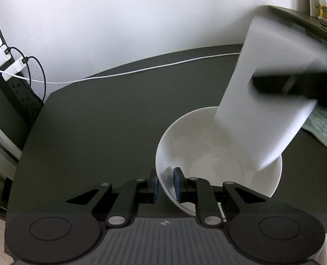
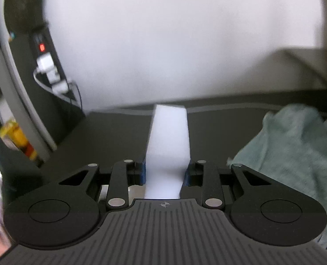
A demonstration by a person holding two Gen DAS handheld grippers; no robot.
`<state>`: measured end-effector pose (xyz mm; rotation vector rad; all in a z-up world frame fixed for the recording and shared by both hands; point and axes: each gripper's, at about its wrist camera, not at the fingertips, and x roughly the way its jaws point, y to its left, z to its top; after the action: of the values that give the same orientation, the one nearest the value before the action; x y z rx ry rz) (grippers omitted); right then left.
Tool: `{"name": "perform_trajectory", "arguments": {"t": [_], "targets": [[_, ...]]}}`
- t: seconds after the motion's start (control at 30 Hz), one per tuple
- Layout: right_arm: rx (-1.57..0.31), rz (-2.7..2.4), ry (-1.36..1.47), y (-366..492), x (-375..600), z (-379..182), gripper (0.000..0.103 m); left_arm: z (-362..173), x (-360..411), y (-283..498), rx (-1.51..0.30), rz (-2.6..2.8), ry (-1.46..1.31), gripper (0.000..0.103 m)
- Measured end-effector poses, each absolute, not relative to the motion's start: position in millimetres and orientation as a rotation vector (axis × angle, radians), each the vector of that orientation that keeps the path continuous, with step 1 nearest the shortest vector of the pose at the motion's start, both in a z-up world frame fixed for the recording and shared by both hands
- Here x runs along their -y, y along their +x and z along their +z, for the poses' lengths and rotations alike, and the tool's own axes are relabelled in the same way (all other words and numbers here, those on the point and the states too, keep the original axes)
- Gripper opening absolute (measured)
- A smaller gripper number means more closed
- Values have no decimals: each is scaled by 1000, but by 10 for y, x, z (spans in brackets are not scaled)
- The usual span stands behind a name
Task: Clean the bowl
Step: 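Rub the white sponge around the bowl interior while the left gripper holds the rim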
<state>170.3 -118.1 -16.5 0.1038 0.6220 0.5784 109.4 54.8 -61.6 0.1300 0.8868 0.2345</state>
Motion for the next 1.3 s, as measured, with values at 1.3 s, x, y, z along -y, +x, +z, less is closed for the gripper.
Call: {"name": "perform_trajectory", "arguments": {"t": [1.3], "targets": [[-573, 506, 33, 1715, 1184, -151, 31, -591, -503, 1148, -887, 217, 140, 20]]}}
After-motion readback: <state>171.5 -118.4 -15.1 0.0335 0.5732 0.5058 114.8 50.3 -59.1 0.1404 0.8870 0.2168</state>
